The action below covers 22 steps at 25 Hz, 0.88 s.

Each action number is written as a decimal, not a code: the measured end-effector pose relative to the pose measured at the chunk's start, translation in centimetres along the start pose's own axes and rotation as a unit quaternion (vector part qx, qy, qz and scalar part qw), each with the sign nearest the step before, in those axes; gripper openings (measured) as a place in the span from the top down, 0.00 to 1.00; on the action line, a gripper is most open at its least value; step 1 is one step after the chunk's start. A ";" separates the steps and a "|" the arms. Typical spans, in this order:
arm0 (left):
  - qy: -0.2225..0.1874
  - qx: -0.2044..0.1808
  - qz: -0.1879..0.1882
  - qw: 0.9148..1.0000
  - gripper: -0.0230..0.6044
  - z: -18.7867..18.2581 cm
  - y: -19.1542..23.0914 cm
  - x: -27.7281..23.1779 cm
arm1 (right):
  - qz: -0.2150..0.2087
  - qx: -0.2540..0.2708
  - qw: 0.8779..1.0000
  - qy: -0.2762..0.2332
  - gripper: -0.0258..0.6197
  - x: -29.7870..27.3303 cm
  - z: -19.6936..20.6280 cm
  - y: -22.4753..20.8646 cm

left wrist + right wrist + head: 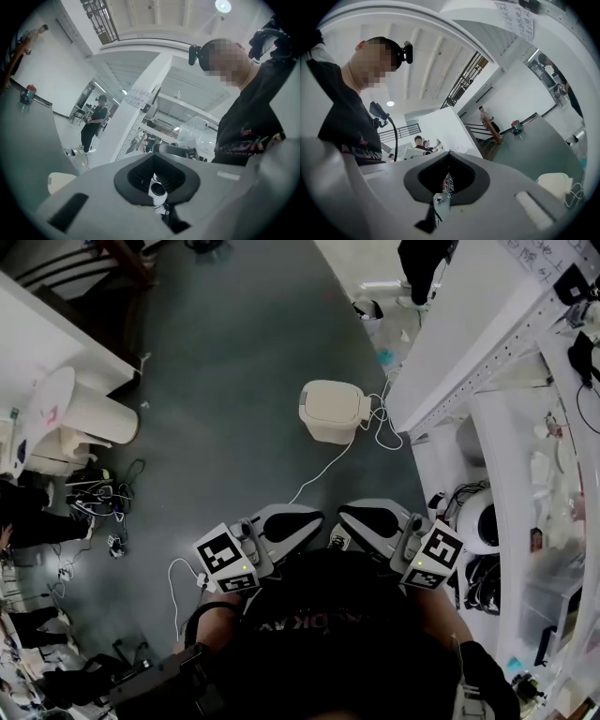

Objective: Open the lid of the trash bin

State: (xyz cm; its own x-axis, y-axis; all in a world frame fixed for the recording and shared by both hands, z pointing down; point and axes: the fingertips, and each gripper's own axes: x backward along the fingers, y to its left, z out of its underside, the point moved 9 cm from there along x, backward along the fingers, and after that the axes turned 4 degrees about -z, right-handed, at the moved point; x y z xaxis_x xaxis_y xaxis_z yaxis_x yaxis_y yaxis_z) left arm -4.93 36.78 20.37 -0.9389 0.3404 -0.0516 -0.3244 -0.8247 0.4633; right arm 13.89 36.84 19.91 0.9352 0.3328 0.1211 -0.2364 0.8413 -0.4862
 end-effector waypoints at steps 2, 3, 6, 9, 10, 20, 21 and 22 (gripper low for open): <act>-0.004 0.000 -0.008 1.000 0.96 0.0 -0.1 -0.4 | -0.006 0.000 1.000 0.002 0.95 0.5 -0.2 -0.3; -0.006 0.000 -0.012 1.000 0.96 0.0 -0.1 -0.7 | -0.008 0.000 1.000 0.004 0.95 0.8 -0.3 -0.6; -0.011 0.000 -0.028 1.000 0.96 0.1 0.1 -1.8 | -0.015 -0.003 1.000 0.008 0.95 1.8 -0.7 -1.8; -0.011 -0.004 -0.038 0.999 0.96 0.0 0.2 -2.2 | -0.019 -0.008 1.000 0.009 0.95 2.2 -0.9 -2.5; -0.011 -0.007 -0.041 0.999 0.96 -0.1 0.2 -2.1 | -0.020 -0.009 1.000 0.009 0.95 2.1 -1.0 -2.5; -0.051 0.025 -0.071 0.996 0.96 -1.5 4.2 -1.2 | 0.004 -0.020 1.000 0.004 0.95 2.0 -1.5 -4.6; -0.054 0.031 -0.074 0.995 0.96 -1.7 4.9 -1.0 | 0.009 -0.022 1.000 0.002 0.95 1.8 -1.6 -4.8; -0.056 0.036 -0.076 0.995 0.96 -2.0 5.6 -0.7 | 0.015 -0.023 1.000 0.000 0.95 1.6 -1.6 -5.0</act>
State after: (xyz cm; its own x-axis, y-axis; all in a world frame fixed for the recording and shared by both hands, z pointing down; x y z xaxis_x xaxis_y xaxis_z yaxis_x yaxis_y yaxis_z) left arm -6.33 31.04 21.21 -0.8591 0.5110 -0.0284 -0.4494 -0.7267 0.5196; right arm 16.96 32.45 21.12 0.9277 0.3577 0.1067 -0.2518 0.8108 -0.5284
